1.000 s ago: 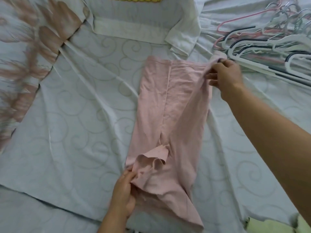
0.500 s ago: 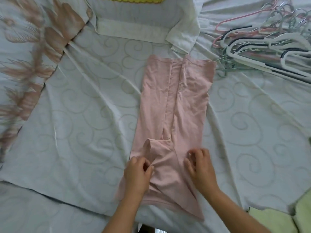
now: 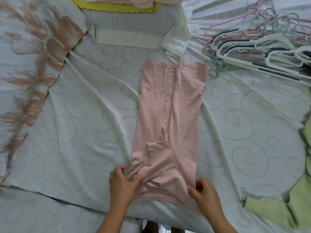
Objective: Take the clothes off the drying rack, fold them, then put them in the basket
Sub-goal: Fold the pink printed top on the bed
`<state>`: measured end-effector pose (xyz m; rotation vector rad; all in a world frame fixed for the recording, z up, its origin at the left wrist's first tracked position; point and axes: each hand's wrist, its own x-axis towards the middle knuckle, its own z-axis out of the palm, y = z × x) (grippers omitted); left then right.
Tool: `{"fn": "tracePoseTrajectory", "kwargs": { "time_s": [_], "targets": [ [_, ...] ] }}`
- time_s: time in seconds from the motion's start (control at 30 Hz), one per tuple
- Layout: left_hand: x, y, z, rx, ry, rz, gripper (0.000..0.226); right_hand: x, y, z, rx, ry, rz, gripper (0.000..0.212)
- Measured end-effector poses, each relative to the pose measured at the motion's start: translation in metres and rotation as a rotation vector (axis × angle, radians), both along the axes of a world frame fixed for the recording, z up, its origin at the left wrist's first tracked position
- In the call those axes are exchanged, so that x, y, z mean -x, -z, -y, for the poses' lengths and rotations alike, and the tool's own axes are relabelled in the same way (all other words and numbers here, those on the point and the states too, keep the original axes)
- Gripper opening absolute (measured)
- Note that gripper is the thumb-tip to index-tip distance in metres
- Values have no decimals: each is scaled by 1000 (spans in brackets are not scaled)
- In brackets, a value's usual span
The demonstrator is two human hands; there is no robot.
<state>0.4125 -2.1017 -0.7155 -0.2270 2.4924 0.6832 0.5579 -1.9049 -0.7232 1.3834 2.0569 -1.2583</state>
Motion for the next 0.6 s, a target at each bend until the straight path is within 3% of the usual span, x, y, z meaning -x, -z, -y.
{"fn": "tracePoseTrajectory", "kwargs": {
  "time_s": [0.17, 0.23, 0.33, 0.4, 0.53, 0.6],
  "targets": [
    [-1, -7, 5, -330, -166, 468, 36, -9, -4, -4, 281, 103, 19, 9],
    [-3, -13, 14, -424, -204, 521, 57, -15, -8, -10, 335, 125, 48, 10],
    [-1, -17, 21, -529, -251, 586, 91, -11, -21, -20, 380, 171, 27, 44],
    [8, -24, 16, -575, -235, 576, 77, 6, -32, -26, 470, 248, -28, 38],
    [49, -41, -13, -704, -344, 584, 22, 52, -52, -55, 592, 435, -207, 14],
    [78, -53, -38, -780, -419, 611, 21, 83, -63, -77, 645, 523, -268, 17]
  ]
}}
